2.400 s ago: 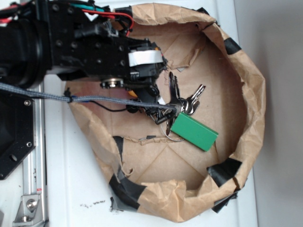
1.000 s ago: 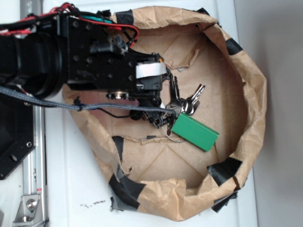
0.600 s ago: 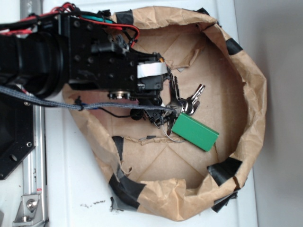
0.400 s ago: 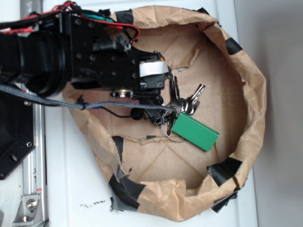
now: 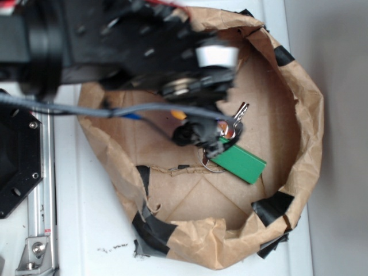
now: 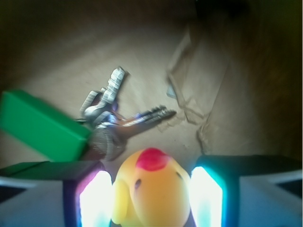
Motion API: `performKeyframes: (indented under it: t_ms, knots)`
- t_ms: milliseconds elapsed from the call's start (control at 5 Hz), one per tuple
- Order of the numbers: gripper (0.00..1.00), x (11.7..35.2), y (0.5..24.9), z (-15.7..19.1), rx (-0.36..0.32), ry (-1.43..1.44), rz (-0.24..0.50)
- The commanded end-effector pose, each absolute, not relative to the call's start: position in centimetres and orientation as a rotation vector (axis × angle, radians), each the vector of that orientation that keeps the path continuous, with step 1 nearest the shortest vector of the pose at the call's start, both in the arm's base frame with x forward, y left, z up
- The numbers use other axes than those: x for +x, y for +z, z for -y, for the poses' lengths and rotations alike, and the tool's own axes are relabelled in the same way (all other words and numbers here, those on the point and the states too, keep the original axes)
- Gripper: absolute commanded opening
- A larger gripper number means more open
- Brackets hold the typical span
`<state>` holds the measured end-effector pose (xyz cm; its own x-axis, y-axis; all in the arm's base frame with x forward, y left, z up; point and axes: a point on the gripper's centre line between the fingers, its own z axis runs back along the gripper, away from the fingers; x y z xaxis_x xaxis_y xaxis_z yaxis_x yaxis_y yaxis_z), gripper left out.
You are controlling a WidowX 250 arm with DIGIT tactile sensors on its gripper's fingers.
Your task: Grab the yellow duck.
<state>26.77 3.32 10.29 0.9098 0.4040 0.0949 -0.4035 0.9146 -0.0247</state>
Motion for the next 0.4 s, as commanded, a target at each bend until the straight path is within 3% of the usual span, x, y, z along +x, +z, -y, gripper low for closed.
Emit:
performKeyframes:
  t_ms: [0,200]
  knots:
    - [0.0,28.08,16.56,0.94,-0.045,0.202,0.133]
    - [0.0,27.71,16.28,-0.02,-0.007,0.221,0.188]
